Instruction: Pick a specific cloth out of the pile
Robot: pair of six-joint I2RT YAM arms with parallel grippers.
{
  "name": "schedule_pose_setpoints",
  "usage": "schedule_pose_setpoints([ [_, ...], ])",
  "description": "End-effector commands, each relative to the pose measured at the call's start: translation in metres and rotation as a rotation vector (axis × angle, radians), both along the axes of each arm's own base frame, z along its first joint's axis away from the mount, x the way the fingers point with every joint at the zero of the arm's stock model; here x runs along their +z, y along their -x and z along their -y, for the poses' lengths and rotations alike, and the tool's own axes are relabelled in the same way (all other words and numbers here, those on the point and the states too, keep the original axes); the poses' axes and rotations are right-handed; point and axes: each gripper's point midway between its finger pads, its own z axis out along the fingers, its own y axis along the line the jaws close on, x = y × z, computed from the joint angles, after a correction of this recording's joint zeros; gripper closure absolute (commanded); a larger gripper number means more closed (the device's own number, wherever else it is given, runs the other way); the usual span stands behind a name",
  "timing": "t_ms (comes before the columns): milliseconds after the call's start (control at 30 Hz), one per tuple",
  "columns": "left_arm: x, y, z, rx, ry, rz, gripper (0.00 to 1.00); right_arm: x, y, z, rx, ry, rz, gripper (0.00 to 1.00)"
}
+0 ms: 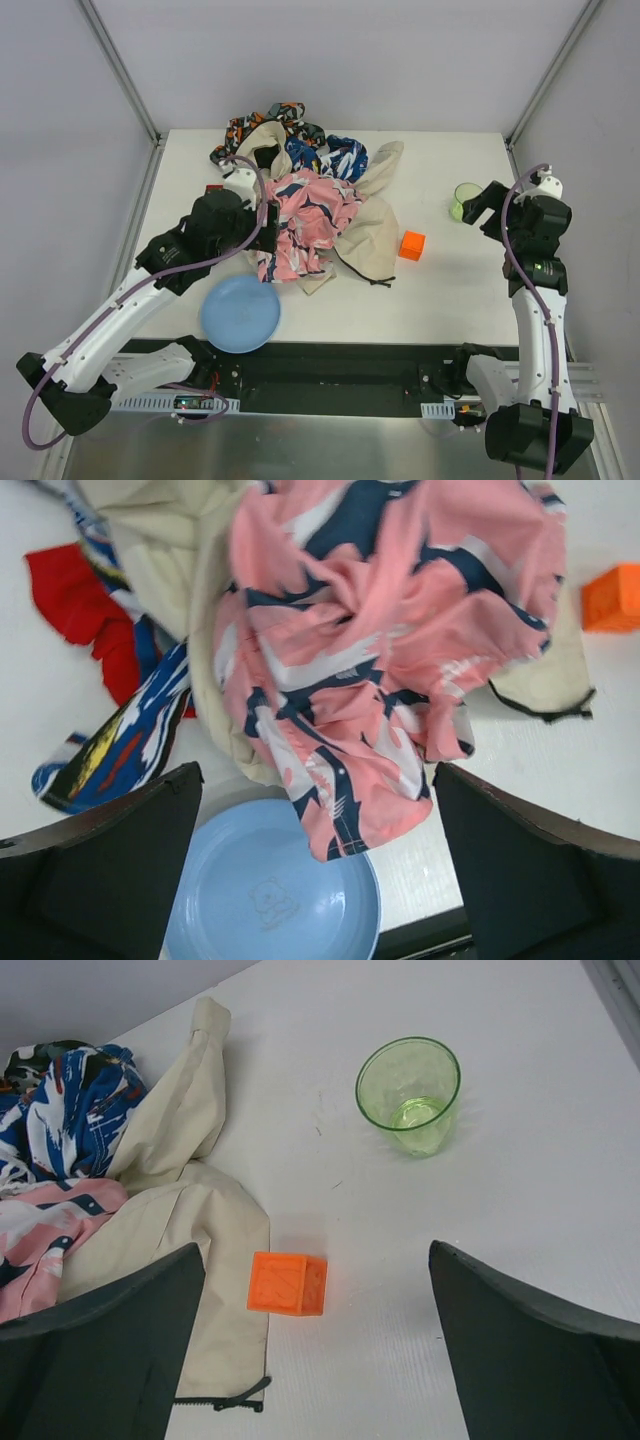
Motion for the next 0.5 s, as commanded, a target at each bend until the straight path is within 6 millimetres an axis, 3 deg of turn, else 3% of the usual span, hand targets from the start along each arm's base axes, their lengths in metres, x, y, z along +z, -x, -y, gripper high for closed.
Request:
schedule_pose_setpoints([
  [0, 0.018, 0.008, 0.052, -0.471, -0.082, 0.097, 0.01, 0.018, -0.013, -0.025, 0.140, -0.061, 0.112, 0.04],
  [33, 0.010, 0.016, 0.064, -0.604, -0.107, 0.098, 0.01, 0.017, -0.014, -0.029, 0.163, -0.068, 0.114, 0.04],
  [100, -0.011, 0.012, 0.070, -0.728, -0.216, 0.121, 0.01, 0.016, -0.014, -0.033, 0.186, -0.079, 0.107, 0.04],
  [267, -0.057, -0.023, 0.064, -0.628, -0.334, -0.006, 0.01, 0.013, -0.013, -0.034, 0.195, -0.081, 0.098, 0.04],
  [467, -0.109, -0.028, 0.027, -0.408, -0.307, -0.207, 0.01, 0.009, -0.013, -0.035, 0.206, -0.070, 0.091, 0.04],
])
